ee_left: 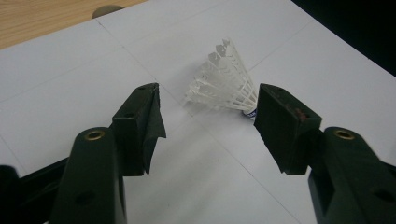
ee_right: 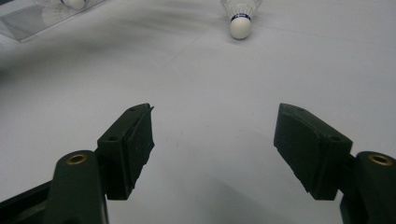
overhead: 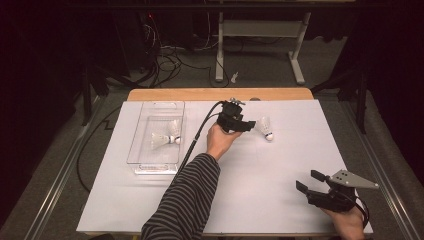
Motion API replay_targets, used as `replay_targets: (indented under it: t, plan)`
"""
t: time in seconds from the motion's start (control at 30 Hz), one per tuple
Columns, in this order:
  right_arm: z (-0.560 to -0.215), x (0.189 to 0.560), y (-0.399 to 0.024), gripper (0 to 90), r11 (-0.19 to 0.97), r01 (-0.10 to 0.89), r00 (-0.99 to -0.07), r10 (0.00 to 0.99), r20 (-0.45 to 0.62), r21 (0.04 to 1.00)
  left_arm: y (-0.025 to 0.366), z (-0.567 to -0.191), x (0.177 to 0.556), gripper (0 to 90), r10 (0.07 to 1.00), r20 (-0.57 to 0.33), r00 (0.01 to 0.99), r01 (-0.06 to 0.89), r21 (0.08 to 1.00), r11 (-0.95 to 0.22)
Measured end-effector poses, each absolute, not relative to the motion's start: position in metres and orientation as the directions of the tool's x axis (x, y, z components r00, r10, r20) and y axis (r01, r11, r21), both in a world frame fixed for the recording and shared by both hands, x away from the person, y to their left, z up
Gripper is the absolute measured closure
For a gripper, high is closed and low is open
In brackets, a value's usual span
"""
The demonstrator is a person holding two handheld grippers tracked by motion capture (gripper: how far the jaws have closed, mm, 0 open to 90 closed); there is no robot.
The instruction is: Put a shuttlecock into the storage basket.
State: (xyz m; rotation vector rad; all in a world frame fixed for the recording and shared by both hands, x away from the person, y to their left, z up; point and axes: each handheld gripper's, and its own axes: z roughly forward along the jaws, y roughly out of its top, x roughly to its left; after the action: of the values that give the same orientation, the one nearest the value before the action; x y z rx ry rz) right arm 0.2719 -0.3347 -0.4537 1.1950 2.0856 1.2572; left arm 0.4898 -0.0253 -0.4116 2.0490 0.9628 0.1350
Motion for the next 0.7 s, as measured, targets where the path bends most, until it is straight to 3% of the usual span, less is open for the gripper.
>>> replay_targets:
  t: [0.7]
  plan:
    - [-0.454, 0.272, -0.334, 28.8, 0.218, 0.457, -0.541, 0.838, 0.075, 0.862, -0.048, -0.405, 0.506, 44.2, 0.679, -0.203, 0.706, 0.595, 0.69, -0.413]
